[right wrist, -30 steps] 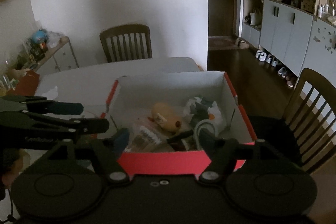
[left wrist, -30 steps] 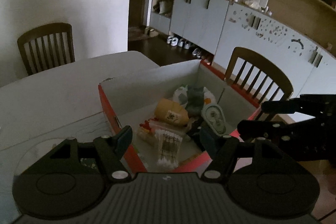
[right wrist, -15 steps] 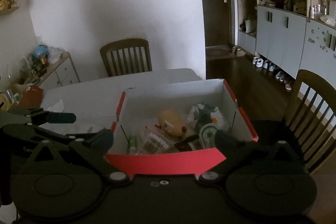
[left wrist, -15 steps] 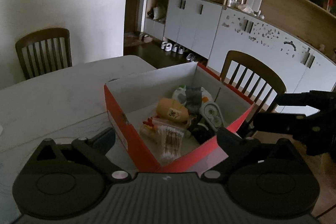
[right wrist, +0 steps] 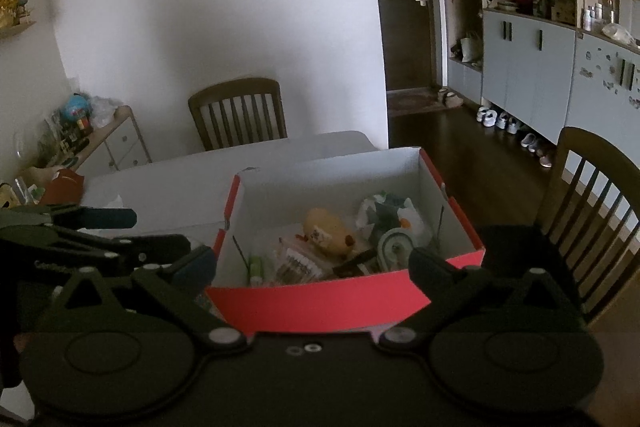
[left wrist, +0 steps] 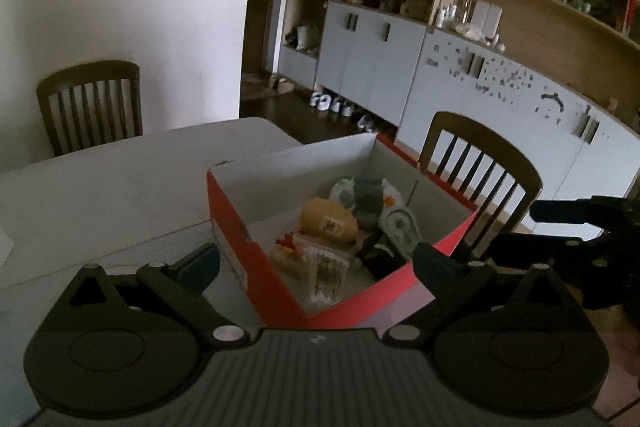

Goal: Organize objects

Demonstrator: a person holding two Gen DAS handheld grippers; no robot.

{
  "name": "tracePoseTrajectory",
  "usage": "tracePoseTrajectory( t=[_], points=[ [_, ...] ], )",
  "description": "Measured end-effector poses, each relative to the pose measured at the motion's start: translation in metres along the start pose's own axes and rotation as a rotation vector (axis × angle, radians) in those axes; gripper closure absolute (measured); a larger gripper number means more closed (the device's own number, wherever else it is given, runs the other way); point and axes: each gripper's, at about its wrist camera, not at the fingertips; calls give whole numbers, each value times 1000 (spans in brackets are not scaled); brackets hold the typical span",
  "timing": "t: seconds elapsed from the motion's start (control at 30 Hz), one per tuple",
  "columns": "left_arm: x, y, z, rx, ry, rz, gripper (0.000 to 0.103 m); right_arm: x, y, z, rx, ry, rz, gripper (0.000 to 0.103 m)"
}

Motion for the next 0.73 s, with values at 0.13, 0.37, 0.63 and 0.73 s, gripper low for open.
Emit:
tracePoseTrajectory(
  t=[0.13, 0.37, 0.63, 0.73],
  points=[
    [1, 2, 3, -31, -38, 22, 0, -1, -3, -2, -2, 5, -4, 0],
    [-2, 3, -2, -46, -37, 32, 0, -2, -5, -2, -4, 9, -7, 0],
    [-5, -2, -11, 3, 7, 21, 0, -5, -9, -2, -10, 10, -8, 0],
    [-5, -3, -12, -2, 14, 21, 0, -6, -9, -2, -8, 14, -7, 0]
  ],
)
Point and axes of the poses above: each gripper's, at about its wrist camera, not at the fingertips, and y roughly the way its jaws point, z to its left, x to its top, and after that the axes turned 8 degrees about z, right-handed
